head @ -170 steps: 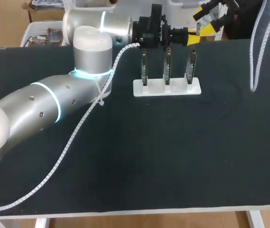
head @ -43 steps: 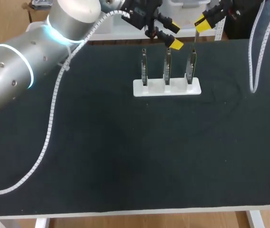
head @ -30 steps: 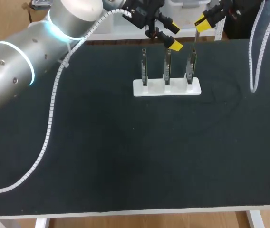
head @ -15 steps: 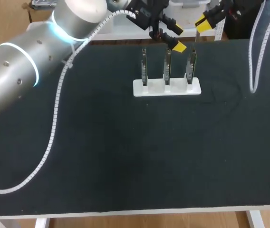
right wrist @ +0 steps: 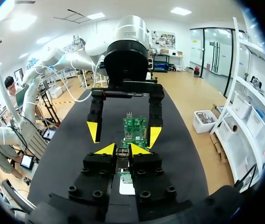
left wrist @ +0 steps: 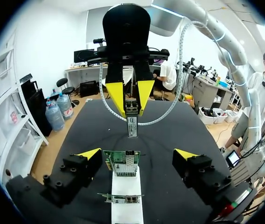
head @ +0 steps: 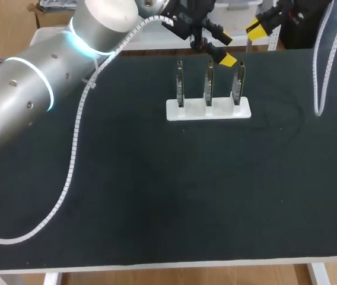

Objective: Pick up the optical module with the left hand, and insert it into the network port with the right hand.

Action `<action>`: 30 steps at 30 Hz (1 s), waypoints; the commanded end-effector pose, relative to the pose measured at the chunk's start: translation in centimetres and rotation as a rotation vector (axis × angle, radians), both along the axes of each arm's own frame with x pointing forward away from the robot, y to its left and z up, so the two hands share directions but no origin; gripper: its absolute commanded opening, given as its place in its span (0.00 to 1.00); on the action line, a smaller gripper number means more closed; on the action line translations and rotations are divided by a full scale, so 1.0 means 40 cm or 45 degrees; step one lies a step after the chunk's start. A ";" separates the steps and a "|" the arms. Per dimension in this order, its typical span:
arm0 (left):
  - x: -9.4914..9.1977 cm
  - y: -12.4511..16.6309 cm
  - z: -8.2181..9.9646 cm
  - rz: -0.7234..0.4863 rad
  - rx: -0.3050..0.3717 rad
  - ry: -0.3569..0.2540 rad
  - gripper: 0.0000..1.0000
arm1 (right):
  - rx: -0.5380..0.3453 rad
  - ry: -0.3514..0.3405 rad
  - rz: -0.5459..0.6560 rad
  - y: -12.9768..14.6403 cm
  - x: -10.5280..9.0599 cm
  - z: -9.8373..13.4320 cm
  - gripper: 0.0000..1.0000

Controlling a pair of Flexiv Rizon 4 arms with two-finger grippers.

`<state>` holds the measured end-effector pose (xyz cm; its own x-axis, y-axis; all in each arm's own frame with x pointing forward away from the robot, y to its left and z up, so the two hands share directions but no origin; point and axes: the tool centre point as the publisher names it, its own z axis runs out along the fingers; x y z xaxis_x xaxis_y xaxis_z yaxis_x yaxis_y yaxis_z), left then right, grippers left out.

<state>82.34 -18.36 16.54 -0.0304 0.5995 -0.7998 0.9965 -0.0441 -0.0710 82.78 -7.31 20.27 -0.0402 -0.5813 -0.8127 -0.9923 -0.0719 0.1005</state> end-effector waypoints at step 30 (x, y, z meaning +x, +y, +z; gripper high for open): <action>0.031 -0.006 -0.009 -0.008 0.019 0.066 1.00 | 0.021 0.317 0.448 -0.003 0.016 0.002 0.00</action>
